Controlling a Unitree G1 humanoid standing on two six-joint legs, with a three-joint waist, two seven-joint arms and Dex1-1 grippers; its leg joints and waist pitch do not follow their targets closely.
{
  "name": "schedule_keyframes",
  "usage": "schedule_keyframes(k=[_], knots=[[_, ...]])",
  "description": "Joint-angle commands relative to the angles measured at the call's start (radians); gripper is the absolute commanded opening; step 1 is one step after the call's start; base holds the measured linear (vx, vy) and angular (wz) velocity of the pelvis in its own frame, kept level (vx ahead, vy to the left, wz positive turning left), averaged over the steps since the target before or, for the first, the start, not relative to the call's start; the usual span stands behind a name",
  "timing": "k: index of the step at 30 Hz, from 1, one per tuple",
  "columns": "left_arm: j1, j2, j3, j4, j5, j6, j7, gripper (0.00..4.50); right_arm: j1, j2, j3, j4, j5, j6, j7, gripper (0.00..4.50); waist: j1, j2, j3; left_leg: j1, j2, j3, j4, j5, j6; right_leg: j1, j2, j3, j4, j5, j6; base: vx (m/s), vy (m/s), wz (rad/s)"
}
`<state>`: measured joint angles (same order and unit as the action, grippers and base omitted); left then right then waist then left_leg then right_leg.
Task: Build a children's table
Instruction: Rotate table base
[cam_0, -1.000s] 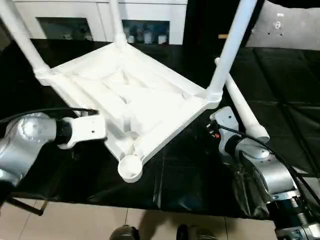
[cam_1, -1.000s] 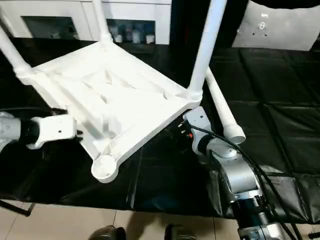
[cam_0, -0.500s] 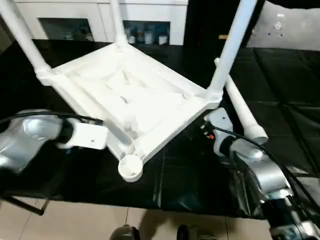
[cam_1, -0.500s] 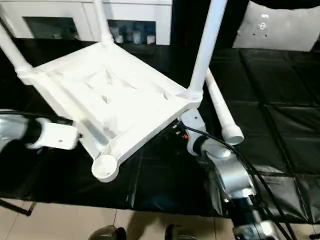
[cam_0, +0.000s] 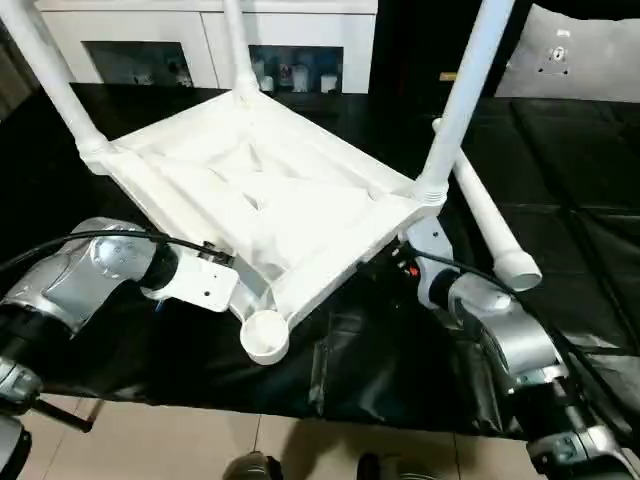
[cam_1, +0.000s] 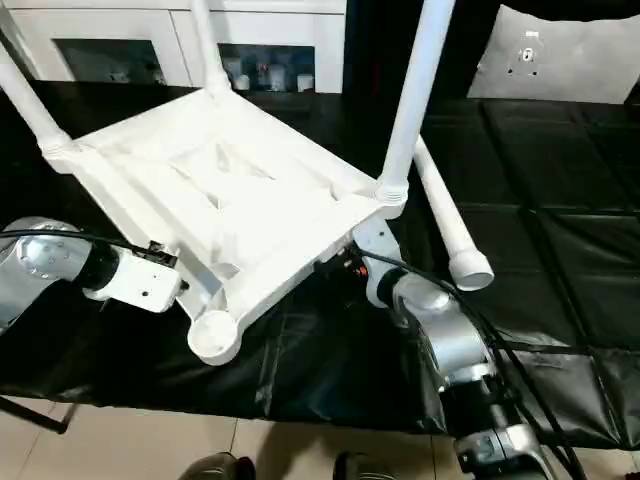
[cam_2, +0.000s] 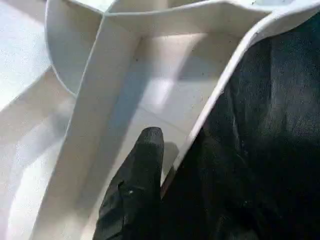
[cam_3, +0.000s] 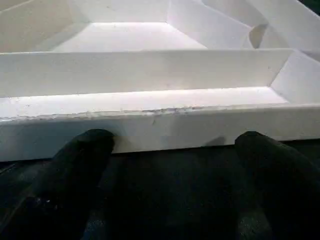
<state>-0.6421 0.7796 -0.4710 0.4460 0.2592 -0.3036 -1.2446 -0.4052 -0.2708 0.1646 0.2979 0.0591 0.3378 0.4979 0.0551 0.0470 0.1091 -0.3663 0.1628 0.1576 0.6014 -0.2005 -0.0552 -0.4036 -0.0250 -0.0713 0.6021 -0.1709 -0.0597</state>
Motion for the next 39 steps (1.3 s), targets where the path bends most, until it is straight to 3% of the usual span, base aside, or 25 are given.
schedule_keyframes(k=[1,5,11,17,21,28,31,35,36,37,39], knots=[[0.032,-0.043,0.01,-0.052,-0.112,0.076,-0.04,0.82,-0.016,0.008,0.012,0.015,-0.009,-0.017,0.006,4.5,0.005,0.003,-0.083,0.003,0.065,-0.02,-0.062,-0.074,0.027,0.068,-0.128,0.07,-0.063,-0.202,-0.183,0.0,0.0,0.0],[0.06,-0.071,0.027,-0.135,-0.193,0.18,-0.094,0.69,-0.021,0.009,0.017,0.036,-0.013,-0.029,0.015,4.5,-0.003,-0.002,-0.081,-0.001,0.064,-0.017,-0.061,-0.071,0.037,0.069,-0.127,0.071,-0.064,-0.207,-0.192,0.0,0.0,0.0],[0.085,-0.106,0.026,-0.204,-0.205,0.258,-0.102,0.3,-0.034,0.011,0.018,0.049,-0.019,-0.037,0.021,4.5,-0.014,-0.003,-0.073,0.0,0.057,-0.016,-0.061,-0.089,0.054,0.066,-0.119,0.067,-0.081,-0.313,-0.152,0.0,0.0,0.0],[0.083,-0.209,0.055,-0.229,-0.179,0.424,0.051,0.07,-0.047,0.009,0.009,0.056,-0.026,-0.046,0.029,4.5,-0.019,-0.006,-0.073,0.001,0.059,-0.015,-0.061,-0.079,0.065,0.066,-0.116,0.067,-0.076,-0.272,-0.167,0.0,0.0,0.0],[0.074,-0.248,0.062,-0.219,-0.152,0.464,0.116,0.0,-0.051,0.007,0.005,0.055,-0.031,-0.049,0.027,4.5,-0.019,-0.01,-0.072,-0.002,0.052,-0.015,-0.058,-0.071,0.078,0.067,-0.115,0.065,-0.082,-0.295,-0.147,0.0,0.0,0.0],[0.065,-0.332,0.073,-0.213,-0.118,0.558,0.235,0.0,-0.068,-0.023,-0.038,0.011,-0.031,-0.019,0.003,4.5,-0.021,-0.012,-0.071,-0.002,0.053,-0.016,-0.058,-0.073,0.091,0.067,-0.112,0.062,-0.085,-0.303,-0.143,0.0,0.0,0.0],[0.043,-0.371,0.096,-0.185,-0.102,0.606,0.321,0.0,-0.085,-0.033,-0.082,-0.017,-0.018,0.023,-0.027,4.5,-0.02,-0.012,-0.073,0.0,0.05,-0.014,-0.056,-0.064,0.101,0.066,-0.108,0.062,-0.085,-0.283,-0.144,0.0,0.0,0.0],[0.044,-0.393,0.118,-0.197,-0.123,0.601,0.336,0.0,-0.109,-0.032,-0.132,-0.055,0.008,0.099,-0.061,4.5,-0.024,-0.01,-0.079,-0.006,0.05,-0.018,-0.054,-0.031,0.112,0.072,-0.11,0.061,-0.079,-0.222,-0.149,0.0,0.0,0.0],[0.049,-0.403,0.13,-0.21,-0.146,0.613,0.327,0.5,-0.12,-0.03,-0.15,-0.063,0.019,0.129,-0.074,4.5,-0.025,-0.01,-0.082,-0.007,0.049,-0.018,-0.053,-0.018,0.117,0.072,-0.109,0.061,-0.077,-0.204,-0.153,0.0,0.0,0.0],[0.049,-0.403,0.13,-0.21,-0.146,0.613,0.327,0.5,-0.12,-0.03,-0.15,-0.063,0.019,0.129,-0.074,4.5,-0.025,-0.01,-0.081,-0.007,0.048,-0.016,-0.052,-0.01,0.119,0.073,-0.108,0.061,-0.076,-0.191,-0.157,0.0,0.0,0.0],[0.069,-0.408,0.159,-0.275,-0.209,0.62,0.291,0.62,-0.177,-0.032,-0.192,-0.052,0.021,0.217,-0.132,4.5,-0.024,-0.003,-0.086,-0.006,0.052,-0.019,-0.051,0.012,0.126,0.071,-0.108,0.06,-0.069,-0.138,-0.177,0.0,0.0,0.0]])
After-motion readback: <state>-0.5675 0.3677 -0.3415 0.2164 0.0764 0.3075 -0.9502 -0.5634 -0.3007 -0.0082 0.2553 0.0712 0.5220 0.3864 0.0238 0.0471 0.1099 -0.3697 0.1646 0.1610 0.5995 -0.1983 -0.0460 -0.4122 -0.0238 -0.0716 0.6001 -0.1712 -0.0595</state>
